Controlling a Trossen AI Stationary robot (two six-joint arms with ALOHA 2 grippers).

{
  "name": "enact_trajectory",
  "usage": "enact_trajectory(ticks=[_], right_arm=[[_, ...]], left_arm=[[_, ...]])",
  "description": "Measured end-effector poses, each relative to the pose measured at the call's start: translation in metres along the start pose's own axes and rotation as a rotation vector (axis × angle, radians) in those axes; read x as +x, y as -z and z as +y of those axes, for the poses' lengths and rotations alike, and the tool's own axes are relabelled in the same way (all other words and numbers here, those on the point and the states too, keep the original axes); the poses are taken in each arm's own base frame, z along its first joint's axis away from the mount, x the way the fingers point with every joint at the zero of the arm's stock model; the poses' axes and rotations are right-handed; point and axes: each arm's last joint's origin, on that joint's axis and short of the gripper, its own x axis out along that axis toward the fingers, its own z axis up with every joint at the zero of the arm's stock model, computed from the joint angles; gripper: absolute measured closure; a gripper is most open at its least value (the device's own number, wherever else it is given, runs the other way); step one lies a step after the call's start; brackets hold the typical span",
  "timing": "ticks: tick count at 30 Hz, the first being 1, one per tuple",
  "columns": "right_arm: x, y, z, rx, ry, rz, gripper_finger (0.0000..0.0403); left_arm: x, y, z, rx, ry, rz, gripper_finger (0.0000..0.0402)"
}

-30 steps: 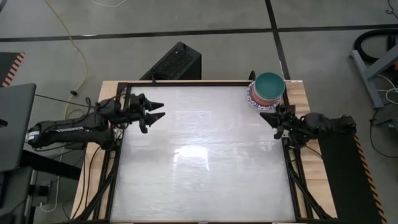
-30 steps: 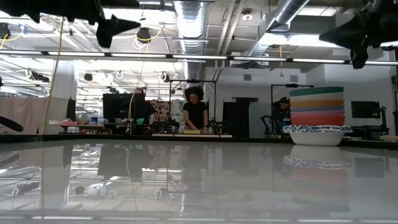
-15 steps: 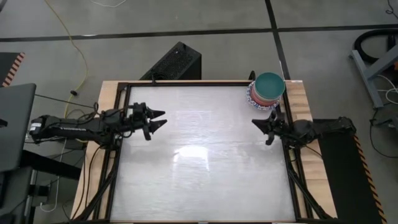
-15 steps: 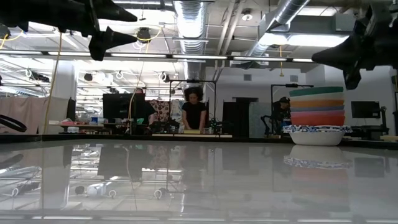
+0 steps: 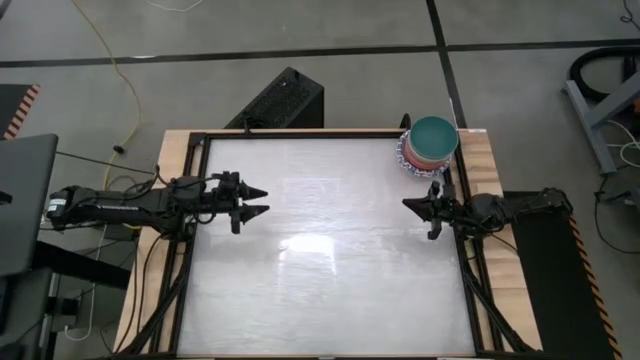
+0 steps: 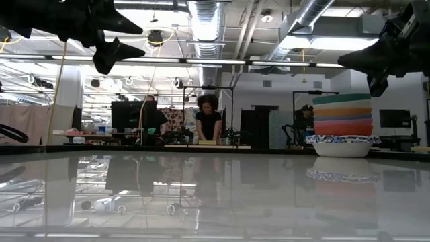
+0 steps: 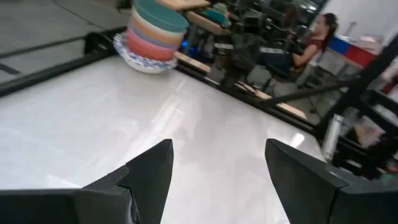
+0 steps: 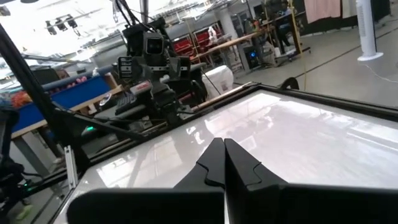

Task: Nest bowls inside each other
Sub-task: Return to Home Position

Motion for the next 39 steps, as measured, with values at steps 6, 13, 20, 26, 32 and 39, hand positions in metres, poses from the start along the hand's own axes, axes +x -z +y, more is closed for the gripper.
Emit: enact_trajectory(ticks=[6, 13, 20, 26, 32, 39], right_arm=[[0.0, 0.0, 0.0, 0.028, -0.002, 0.005, 0.0393], [0.0, 0.001, 0.0, 0.053, -0.007, 0.009, 0.0393], [0.0, 0.001, 0.0, 0.051, -0.021, 0.014, 0.0393], [0.0, 0.0, 0.001, 0.047, -0.023, 0.01, 0.0393], [0.0, 0.0, 0.001, 0.049, -0.024, 0.007, 0.0393], [0.0, 0.001, 0.001, 0.063, -0.023, 0.007, 0.0393]], left_arm=[[-0.001, 0.001, -0.006, 0.041, 0.016, -0.014, 0.0157], [-0.021, -0.002, -0.019, -0.031, 0.198, 0.006, 0.0157], [-0.068, -0.015, -0.011, -0.014, 0.098, -0.195, 0.0157], [-0.083, -0.01, -0.004, -0.013, 0.07, -0.183, 0.0157], [-0.072, 0.024, 0.008, -0.071, 0.077, -0.196, 0.0157], [-0.054, 0.061, 0.018, -0.173, 0.154, -0.2, 0.0157]])
